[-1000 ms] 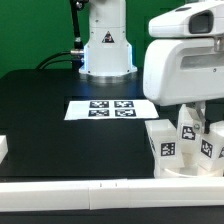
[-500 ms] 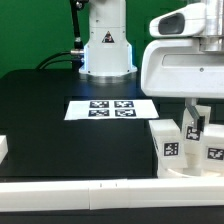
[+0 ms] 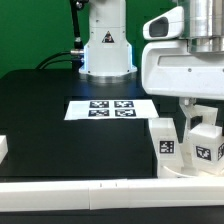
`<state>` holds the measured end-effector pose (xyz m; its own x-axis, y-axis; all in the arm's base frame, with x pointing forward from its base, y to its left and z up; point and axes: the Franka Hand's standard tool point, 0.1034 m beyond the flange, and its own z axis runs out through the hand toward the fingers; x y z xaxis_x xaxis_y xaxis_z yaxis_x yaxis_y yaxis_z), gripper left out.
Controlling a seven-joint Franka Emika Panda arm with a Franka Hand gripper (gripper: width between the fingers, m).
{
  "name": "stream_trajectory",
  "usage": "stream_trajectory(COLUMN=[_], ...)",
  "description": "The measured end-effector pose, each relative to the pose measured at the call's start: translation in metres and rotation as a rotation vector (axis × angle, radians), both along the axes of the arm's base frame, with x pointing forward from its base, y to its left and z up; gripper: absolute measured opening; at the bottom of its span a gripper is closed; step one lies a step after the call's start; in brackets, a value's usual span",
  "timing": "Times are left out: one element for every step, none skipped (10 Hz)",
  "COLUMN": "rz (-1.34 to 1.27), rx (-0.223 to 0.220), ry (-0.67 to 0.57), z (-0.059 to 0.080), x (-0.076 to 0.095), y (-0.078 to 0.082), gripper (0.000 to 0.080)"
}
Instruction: Assemble stool
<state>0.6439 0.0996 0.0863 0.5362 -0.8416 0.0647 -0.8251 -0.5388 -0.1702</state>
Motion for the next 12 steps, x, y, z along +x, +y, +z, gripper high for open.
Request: stream_trajectory(rz=[-0.225, -0.489, -0.567, -0.634, -0.690, -0.763, -0.899, -1.097, -1.153, -1.163, -1.139, -1.116], rx=[0.057, 0.109, 0.120, 0.138, 0.152, 0.172, 0.213, 0.273, 0.303, 0.321, 0.317, 0.311], ry=[0.008, -0.009, -0.012, -0.008, -0.005, 0.000, -0.005, -0.020, -0.043, -0.061, -0.062, -0.064], z=[-0.001, -0.001, 0.000, -0.001, -0.001, -0.001, 0.000, 0.000, 0.000, 0.001, 0.001, 0.001], x=[-0.001, -0.003, -0.003, -0.004, -0.004, -0.004, -0.003, -0.003, -0.003, -0.002, -0.003, -0.003], y=[0.001, 0.007, 0.006, 0.006, 0.006, 0.006, 0.007, 0.008, 0.013, 0.015, 0.016, 0.016], gripper=[0.0337, 0.0338, 0.0338, 0.0338, 0.0338, 0.0338, 0.0338, 0.0338, 0.0338, 0.0338, 0.0414, 0.0414])
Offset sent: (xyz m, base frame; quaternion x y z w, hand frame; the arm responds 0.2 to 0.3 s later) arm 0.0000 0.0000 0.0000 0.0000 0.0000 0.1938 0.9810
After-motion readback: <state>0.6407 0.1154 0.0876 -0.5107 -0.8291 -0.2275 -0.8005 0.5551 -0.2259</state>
